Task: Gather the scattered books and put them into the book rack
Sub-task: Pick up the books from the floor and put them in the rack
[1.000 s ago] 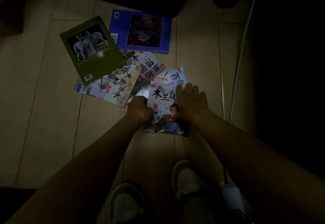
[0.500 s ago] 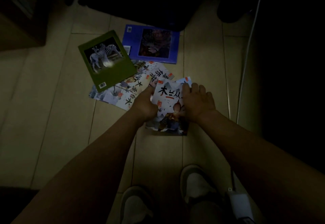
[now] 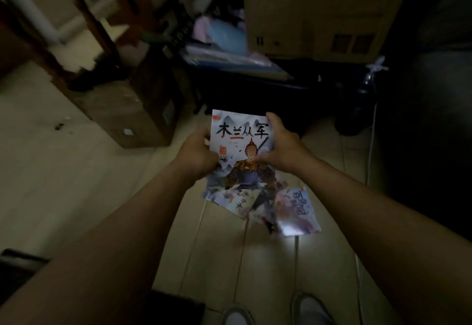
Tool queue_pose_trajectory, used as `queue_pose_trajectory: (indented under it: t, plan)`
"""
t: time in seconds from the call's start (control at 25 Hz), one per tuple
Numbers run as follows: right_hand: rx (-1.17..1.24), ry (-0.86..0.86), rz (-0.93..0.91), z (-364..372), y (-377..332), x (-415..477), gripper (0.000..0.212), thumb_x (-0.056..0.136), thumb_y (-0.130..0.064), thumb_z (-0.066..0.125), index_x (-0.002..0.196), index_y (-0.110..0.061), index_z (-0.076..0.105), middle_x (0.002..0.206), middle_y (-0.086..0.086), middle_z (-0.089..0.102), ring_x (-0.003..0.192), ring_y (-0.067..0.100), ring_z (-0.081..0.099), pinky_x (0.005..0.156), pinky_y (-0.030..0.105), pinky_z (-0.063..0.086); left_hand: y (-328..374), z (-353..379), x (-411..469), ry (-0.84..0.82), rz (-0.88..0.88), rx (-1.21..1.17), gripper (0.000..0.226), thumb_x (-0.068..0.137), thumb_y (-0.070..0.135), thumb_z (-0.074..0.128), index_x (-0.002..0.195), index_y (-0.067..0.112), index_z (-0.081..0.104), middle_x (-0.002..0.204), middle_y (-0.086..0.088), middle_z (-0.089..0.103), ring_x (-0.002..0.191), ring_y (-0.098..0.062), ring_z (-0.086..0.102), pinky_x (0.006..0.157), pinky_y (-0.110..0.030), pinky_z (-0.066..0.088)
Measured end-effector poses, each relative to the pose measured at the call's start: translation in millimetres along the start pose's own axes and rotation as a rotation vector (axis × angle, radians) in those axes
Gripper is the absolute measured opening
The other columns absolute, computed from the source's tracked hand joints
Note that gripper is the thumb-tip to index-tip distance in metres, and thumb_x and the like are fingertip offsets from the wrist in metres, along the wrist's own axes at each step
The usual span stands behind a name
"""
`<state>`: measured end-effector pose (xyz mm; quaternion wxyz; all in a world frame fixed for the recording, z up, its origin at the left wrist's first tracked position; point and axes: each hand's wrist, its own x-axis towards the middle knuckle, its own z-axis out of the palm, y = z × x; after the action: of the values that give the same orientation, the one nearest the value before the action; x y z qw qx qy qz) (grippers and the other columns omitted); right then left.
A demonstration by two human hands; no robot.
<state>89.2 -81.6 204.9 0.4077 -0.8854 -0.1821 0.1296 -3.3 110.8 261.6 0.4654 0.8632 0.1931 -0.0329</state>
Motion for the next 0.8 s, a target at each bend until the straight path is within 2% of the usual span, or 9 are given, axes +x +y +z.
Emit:
queue_pose_trajectory:
  t: [0.24, 0.36, 0.44, 0.52, 0.64, 0.72, 0.8]
  plan:
    - [-0.108, 0.046, -0.139, -56, -117, -35, 0.119, 0.073, -0.029, 0.088, 0.156, -0.035, 0.004, 0.137, 0.011, 0.054, 0.115, 0.031, 0.059, 0.095, 0.045, 0.053, 73, -78, -78, 0.162, 0.021, 0.007, 0.035, 0.082, -0.009, 0.064, 0.103, 0.016, 0.049, 0.100, -0.002, 0.059, 0.092, -0.020, 0.061, 0.069, -0.040, 0.060]
    - [-0.163, 0.080, -0.225, -85, -166, -61, 0.118, 0.074, -0.029, 0.088, 0.158, -0.029, 0.004, 0.145, 0.013, 0.047, 0.125, 0.032, 0.052, 0.100, 0.038, 0.047, 107, -108, -119, 0.224, 0.041, 0.010, 0.028, 0.085, -0.009, 0.059, 0.098, 0.014, 0.050, 0.098, -0.005, 0.059, 0.086, -0.018, 0.061, 0.058, -0.032, 0.056]
    - [-0.174, 0.115, -0.273, -101, -198, -79, 0.115, 0.075, -0.028, 0.087, 0.158, -0.028, 0.006, 0.143, 0.014, 0.048, 0.125, 0.031, 0.052, 0.095, 0.033, 0.046, 129, -129, -144, 0.284, 0.087, 0.048, 0.024, 0.084, -0.008, 0.060, 0.091, 0.014, 0.052, 0.093, -0.003, 0.059, 0.088, -0.019, 0.061, 0.058, -0.028, 0.053]
    - [-0.196, 0.150, -0.315, -116, -229, -96, 0.116, 0.075, -0.031, 0.086, 0.156, -0.031, 0.003, 0.139, 0.015, 0.051, 0.120, 0.033, 0.055, 0.096, 0.040, 0.049, 149, -152, -168, 0.361, 0.139, 0.088, 0.022, 0.084, -0.006, 0.063, 0.090, 0.014, 0.053, 0.093, -0.002, 0.059, 0.093, -0.022, 0.062, 0.061, -0.025, 0.053]
    - [-0.218, 0.185, -0.378, -131, -278, -123, 0.116, 0.075, -0.034, 0.084, 0.156, -0.034, 0.001, 0.138, 0.013, 0.050, 0.121, 0.033, 0.054, 0.099, 0.049, 0.049, 174, -185, -211, 0.447, 0.216, 0.111, 0.042, 0.083, -0.005, 0.065, 0.114, 0.018, 0.048, 0.103, -0.003, 0.059, 0.102, -0.023, 0.062, 0.066, -0.025, 0.054]
    - [-0.235, 0.199, -0.426, -137, -309, -141, 0.116, 0.076, -0.032, 0.084, 0.156, -0.034, 0.000, 0.137, 0.013, 0.051, 0.120, 0.033, 0.055, 0.100, 0.049, 0.048, 185, -207, -240, 0.476, 0.260, 0.140, 0.070, 0.082, -0.005, 0.067, 0.138, 0.024, 0.036, 0.102, -0.003, 0.059, 0.098, -0.023, 0.063, 0.064, -0.026, 0.054]
    - [-0.256, 0.212, -0.480, -139, -342, -162, 0.115, 0.077, -0.031, 0.083, 0.155, -0.035, -0.001, 0.137, 0.012, 0.052, 0.119, 0.032, 0.056, 0.099, 0.048, 0.049, 192, -232, -274, 0.506, 0.303, 0.157, 0.092, 0.081, -0.005, 0.069, 0.150, 0.031, 0.021, 0.109, -0.005, 0.060, 0.095, -0.020, 0.063, 0.065, -0.029, 0.057]
